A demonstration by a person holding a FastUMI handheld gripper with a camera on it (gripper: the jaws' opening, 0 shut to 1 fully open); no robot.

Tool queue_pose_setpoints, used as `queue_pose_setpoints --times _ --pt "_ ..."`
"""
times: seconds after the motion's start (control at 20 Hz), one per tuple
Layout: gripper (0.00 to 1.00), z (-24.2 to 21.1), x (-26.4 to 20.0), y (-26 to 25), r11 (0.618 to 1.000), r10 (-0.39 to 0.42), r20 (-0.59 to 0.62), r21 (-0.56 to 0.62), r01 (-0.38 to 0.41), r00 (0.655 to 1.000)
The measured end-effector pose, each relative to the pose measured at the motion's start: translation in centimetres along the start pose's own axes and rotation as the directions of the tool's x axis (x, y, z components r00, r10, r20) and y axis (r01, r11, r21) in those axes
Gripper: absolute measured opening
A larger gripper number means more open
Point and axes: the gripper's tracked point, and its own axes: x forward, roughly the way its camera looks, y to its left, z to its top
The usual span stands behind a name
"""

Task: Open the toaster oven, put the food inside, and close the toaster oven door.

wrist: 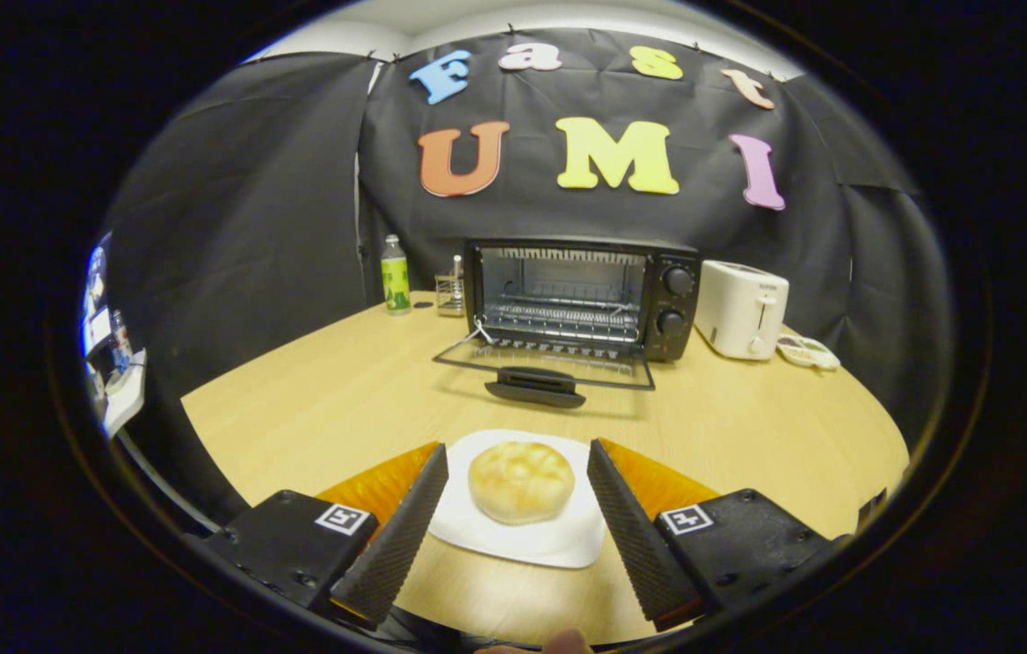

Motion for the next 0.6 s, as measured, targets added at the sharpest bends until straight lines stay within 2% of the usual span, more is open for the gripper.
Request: queue_pose_setpoints --times 0.3,0.6 --pt "1.00 -2.2 1.4 0.1 1.000 0.006 -0.070 -0.005 -0.007 0.998" --pt "0.99 -4.0 2.9 -0.2 0.998 -0.031 -0.166 -0.062 0.021 0.986"
